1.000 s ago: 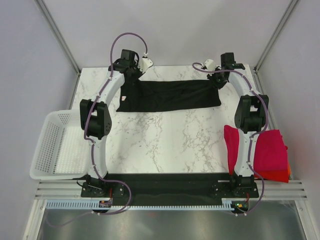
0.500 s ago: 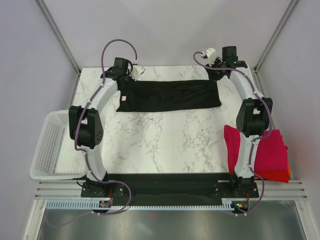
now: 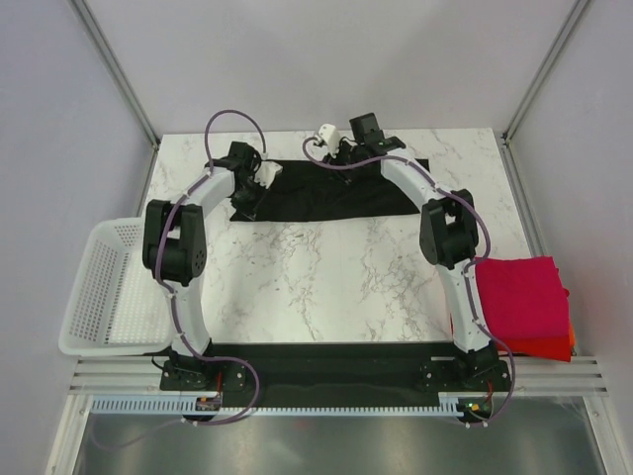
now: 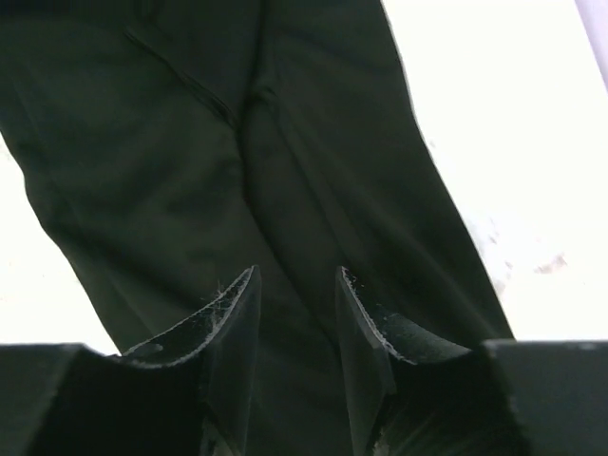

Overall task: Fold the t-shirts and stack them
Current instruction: Fold the tshirt

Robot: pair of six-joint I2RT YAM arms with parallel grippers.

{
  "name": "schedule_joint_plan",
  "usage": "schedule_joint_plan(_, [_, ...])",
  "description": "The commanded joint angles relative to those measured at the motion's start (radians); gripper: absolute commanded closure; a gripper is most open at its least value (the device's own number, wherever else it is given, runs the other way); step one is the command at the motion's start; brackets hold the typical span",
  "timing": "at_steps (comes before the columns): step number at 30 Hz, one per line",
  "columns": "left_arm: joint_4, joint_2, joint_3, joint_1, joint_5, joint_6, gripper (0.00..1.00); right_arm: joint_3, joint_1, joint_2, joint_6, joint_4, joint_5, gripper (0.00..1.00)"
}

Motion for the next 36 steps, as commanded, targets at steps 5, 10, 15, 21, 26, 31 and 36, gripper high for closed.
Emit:
schedule_joint_plan(5, [0.058,0.012,-0.001,0.063,0.073,-0.082,0.86,0.073,0.077,0.076,0.047,0.189,-0.050,0.51])
schedule_joint_plan(10, [0.063,0.024,-0.050,0.086,0.099,-0.096,0.86,0.056,0.129,0.109,0.104,0.301,-0.050,0.48])
schedule_joint_plan(15, [0.060,0.052,-0.054,0.088,0.108,-0.099,0.86,0.084,0.168,0.148,0.133,0.370,-0.056,0.45])
schedule_joint_plan(21, [0.057,0.044,-0.088,0.086,0.122,-0.102,0.87,0.133,0.205,0.204,0.144,0.413,-0.042,0.41])
schedule_joint_plan(26, [0.060,0.026,-0.113,0.086,0.119,-0.101,0.88,0.139,0.223,0.221,0.123,0.436,-0.011,0.38])
schedule_joint_plan(31, [0.063,0.020,-0.123,0.086,0.122,-0.104,0.89,0.142,0.226,0.229,0.100,0.441,0.012,0.37])
schedule_joint_plan(36, [0.068,0.021,-0.110,0.089,0.120,-0.113,0.89,0.140,0.229,0.240,0.041,0.426,0.065,0.37])
